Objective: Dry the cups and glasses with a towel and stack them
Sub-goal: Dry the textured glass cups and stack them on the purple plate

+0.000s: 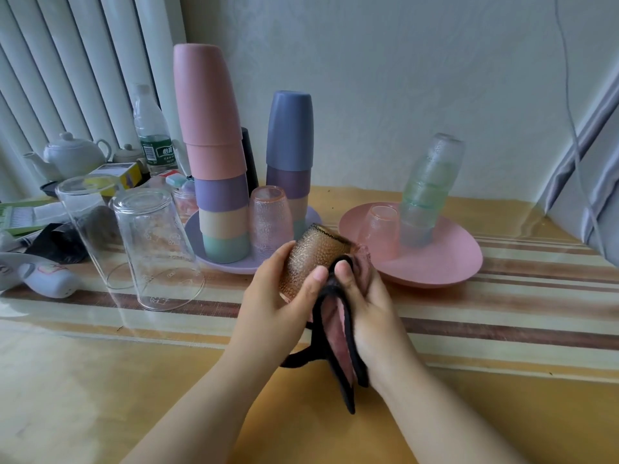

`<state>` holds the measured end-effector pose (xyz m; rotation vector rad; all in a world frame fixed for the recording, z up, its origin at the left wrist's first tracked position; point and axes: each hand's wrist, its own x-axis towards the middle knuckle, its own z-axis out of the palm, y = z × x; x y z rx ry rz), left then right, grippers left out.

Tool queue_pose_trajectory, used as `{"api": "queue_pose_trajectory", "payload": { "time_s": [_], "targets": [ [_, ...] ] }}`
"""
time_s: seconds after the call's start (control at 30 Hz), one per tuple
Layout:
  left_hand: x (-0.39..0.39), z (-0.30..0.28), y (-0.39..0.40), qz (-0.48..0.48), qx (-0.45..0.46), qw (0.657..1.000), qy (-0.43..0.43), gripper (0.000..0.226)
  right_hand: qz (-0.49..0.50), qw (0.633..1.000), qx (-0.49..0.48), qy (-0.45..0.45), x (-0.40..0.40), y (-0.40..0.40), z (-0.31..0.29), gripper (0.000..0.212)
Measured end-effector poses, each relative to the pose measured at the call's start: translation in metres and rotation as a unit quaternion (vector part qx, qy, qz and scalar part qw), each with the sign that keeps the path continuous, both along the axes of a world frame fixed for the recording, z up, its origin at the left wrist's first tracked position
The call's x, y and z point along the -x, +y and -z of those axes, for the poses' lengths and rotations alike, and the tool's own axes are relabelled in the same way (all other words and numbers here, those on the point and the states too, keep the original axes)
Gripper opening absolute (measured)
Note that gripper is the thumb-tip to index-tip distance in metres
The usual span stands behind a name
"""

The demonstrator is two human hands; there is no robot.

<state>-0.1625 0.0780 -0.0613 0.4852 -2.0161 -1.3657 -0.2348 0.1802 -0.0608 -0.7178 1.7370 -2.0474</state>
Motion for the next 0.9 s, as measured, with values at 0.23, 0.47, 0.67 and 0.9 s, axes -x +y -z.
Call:
{"api": "queue_pose_trajectory", "payload": {
  "time_s": [0.23, 0.47, 0.67, 0.9],
  "targets": [
    [-0.002, -0.006, -0.002, 0.17, -0.053, 0.984, -0.016, 0.04, 0.022, 1.0, 0.005, 0.009, 0.008, 0.006, -0.005, 0.046],
    [-0.006, -0.009, 0.009, 0.254, -0.315, 0.914, 0.02, 0.037, -0.137, 0.951, 0.127, -0.247, 0.021, 0.011, -0.022, 0.072],
    [0.001, -0.009, 0.002, 0.166, -0.416, 0.888, 0.099, 0.068, -0.133, 0.963, 0.085, -0.217, 0.014, 0.007, -0.001, 0.071],
    [0.004, -0.002, -0.002, -0.006, -0.127, 0.99, 0.066, 0.017, -0.022, 0.992, 0.072, -0.099, 0.016, 0.004, 0.003, 0.057]
  ]
}}
